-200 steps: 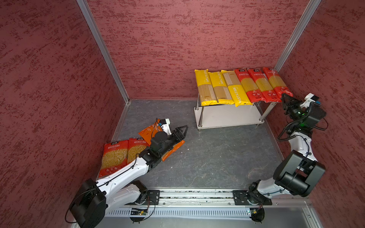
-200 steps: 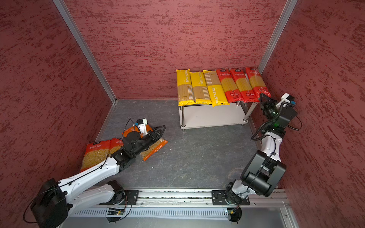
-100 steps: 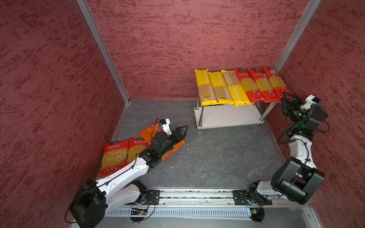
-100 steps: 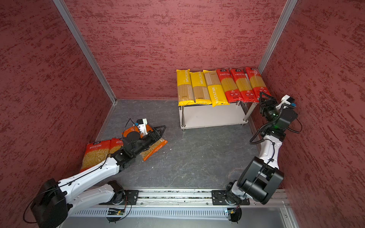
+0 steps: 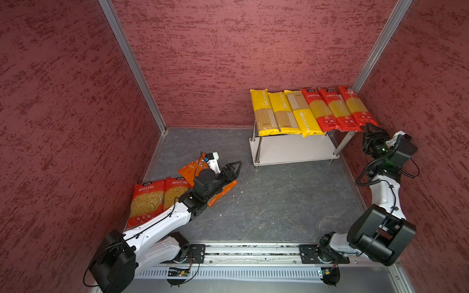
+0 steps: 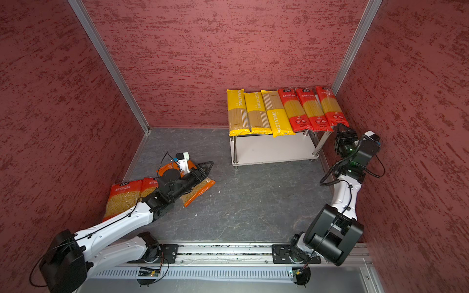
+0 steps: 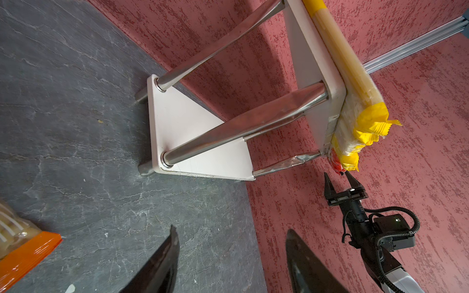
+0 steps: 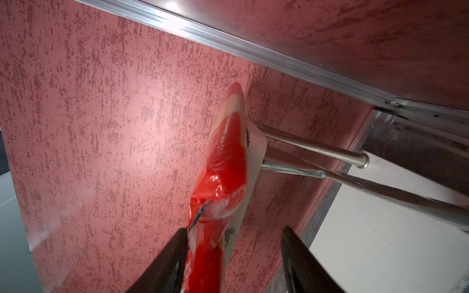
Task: Place and organize the pasta boxes and bags onto the shelf
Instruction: 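Press the bag's lower end against the shelf edge with the right gripper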
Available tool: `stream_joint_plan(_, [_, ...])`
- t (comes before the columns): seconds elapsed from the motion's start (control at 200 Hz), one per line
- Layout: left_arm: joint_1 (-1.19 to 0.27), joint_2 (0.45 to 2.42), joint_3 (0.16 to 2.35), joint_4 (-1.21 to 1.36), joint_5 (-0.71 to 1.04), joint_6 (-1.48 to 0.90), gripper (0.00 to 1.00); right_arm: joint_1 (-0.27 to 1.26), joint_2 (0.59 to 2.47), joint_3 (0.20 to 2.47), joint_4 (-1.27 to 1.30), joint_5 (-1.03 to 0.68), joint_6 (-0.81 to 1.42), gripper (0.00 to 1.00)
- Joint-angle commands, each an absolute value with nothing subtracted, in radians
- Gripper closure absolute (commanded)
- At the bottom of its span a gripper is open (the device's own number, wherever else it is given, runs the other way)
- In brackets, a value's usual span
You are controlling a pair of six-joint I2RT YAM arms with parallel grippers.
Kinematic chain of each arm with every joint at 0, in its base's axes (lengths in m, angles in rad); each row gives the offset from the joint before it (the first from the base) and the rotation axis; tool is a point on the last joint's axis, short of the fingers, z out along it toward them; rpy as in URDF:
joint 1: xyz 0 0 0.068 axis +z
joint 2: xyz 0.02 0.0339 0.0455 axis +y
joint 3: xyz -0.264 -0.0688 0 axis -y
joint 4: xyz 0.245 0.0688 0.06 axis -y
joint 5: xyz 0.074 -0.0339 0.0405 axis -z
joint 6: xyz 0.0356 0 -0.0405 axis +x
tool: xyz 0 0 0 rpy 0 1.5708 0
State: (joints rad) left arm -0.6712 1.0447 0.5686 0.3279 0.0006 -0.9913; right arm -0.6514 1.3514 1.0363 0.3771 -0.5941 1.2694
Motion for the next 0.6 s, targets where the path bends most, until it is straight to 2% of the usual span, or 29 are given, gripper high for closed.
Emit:
stream_joint_plan(0.0, [-0.681,1.045,0.606,0.328,0.011,-0.984,0.34,-0.649,1.328,1.001,0.501,-0.538,1.337,0.4])
stream_joint_plan(0.316, [-0.684,1.05,0.604,0.325,0.01,-0.984,0.34,-0.647,1.313,0.998,0.631,-0.542,1.373,0.41])
stream_joint_plan(0.591, [-0.695,1.065,0.607,0.337,0.006,-0.987,0.34,-0.625,1.33,1.042,0.554,-0.481,1.334,0.36])
